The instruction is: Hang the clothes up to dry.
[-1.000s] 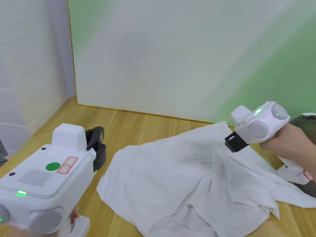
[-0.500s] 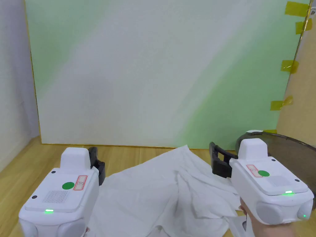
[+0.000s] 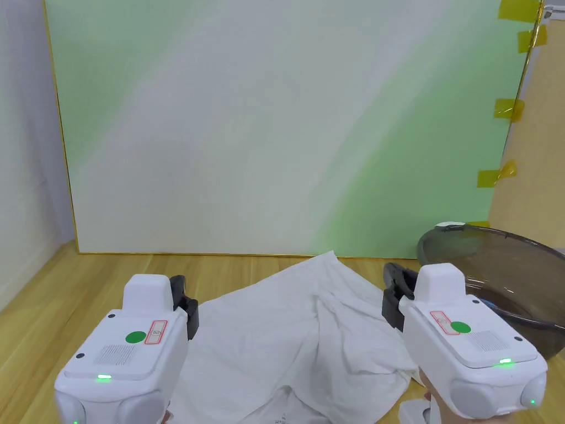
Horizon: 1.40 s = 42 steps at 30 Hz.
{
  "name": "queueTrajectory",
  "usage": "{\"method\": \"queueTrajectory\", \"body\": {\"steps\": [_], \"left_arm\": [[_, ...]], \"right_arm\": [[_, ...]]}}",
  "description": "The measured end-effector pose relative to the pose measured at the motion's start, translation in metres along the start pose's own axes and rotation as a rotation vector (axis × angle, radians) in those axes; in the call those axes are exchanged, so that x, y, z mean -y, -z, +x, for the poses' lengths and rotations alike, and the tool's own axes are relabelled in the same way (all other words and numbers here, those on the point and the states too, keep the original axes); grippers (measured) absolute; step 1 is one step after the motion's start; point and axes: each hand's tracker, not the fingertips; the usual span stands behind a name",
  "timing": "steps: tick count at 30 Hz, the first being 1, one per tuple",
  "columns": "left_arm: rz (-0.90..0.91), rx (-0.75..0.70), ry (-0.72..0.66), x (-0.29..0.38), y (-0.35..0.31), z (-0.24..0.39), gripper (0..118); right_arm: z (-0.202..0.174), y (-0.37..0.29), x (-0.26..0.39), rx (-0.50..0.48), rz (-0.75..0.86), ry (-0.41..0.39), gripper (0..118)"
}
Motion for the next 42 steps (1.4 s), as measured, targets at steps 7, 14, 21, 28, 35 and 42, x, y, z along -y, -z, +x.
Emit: {"method": "queueTrajectory", "body": {"steps": [7, 14, 21, 28, 35, 42], "left_arm": [[-0.001, 0.697, -0.043, 0.002, -0.068, -0.011, 2], [-0.057, 0.918, 0.043, 0.006, -0.104, -0.007, 2], [-0.062, 0.942, 0.020, -0.002, -0.087, -0.003, 2], [-0.060, 1.153, 0.025, -0.015, -0.039, 0.038, 2], [-0.052, 1.447, 0.092, -0.030, 0.011, 0.119, 2], [-0.090, 1.784, 0.114, -0.033, 0.036, 0.218, 2]], "right_arm": [[-0.014, -0.020, -0.001, -0.704, -0.012, 0.050, 0], [-0.026, -0.046, 0.014, -0.932, -0.046, 0.107, 0], [-0.009, -0.065, 0.017, -0.835, -0.022, 0.141, 0], [0.047, -0.134, 0.016, -0.594, 0.007, 0.140, 0], [0.097, -0.253, 0.018, -0.238, 0.003, 0.123, 0], [0.108, -0.393, 0.019, 0.110, 0.030, 0.160, 0]]}}
